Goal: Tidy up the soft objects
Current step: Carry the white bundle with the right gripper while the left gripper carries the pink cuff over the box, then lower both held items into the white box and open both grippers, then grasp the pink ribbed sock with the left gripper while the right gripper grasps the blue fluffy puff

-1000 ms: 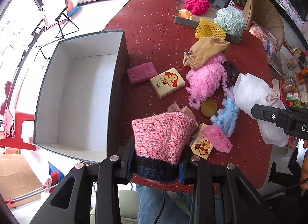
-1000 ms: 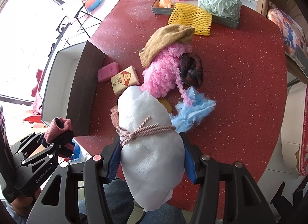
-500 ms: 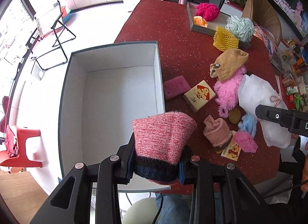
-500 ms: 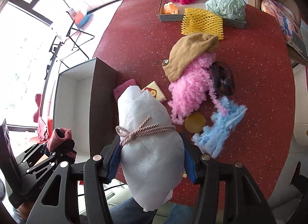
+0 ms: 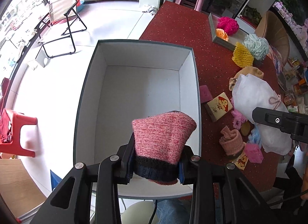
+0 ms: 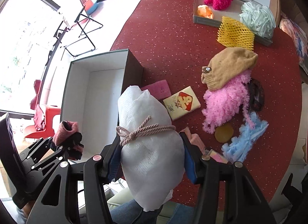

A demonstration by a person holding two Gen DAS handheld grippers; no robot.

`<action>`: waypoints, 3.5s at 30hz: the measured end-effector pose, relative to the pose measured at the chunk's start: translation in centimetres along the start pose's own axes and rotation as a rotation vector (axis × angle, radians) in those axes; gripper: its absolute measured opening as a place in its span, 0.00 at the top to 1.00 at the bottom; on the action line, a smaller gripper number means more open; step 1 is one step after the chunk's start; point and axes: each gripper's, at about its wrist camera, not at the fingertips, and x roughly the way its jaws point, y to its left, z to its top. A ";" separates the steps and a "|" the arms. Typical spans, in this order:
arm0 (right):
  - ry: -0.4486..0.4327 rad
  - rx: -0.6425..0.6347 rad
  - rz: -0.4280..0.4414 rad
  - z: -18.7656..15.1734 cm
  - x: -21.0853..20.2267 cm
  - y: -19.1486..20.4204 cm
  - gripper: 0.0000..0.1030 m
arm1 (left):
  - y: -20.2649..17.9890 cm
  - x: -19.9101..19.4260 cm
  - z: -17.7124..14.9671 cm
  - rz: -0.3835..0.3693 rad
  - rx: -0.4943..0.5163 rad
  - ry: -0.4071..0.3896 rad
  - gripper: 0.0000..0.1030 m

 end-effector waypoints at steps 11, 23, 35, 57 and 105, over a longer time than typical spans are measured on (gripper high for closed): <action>0.024 -0.102 0.025 2.3 1.3 5.2 0.42 | 2.7 1.6 0.4 0.035 -0.082 0.010 0.66; 0.074 -0.250 0.020 4.8 4.0 11.0 0.42 | 5.2 3.4 0.2 0.047 -0.159 0.039 0.66; 0.129 -0.320 -0.005 6.1 6.9 13.6 0.42 | 5.7 5.6 0.4 0.045 -0.164 0.091 0.66; 0.111 -0.321 -0.050 7.0 7.8 13.7 0.18 | 4.9 6.2 1.1 0.098 -0.117 0.118 0.00; 0.120 0.481 -0.130 -8.2 4.8 -24.2 0.07 | -17.5 15.3 -1.2 0.046 -0.032 0.327 0.00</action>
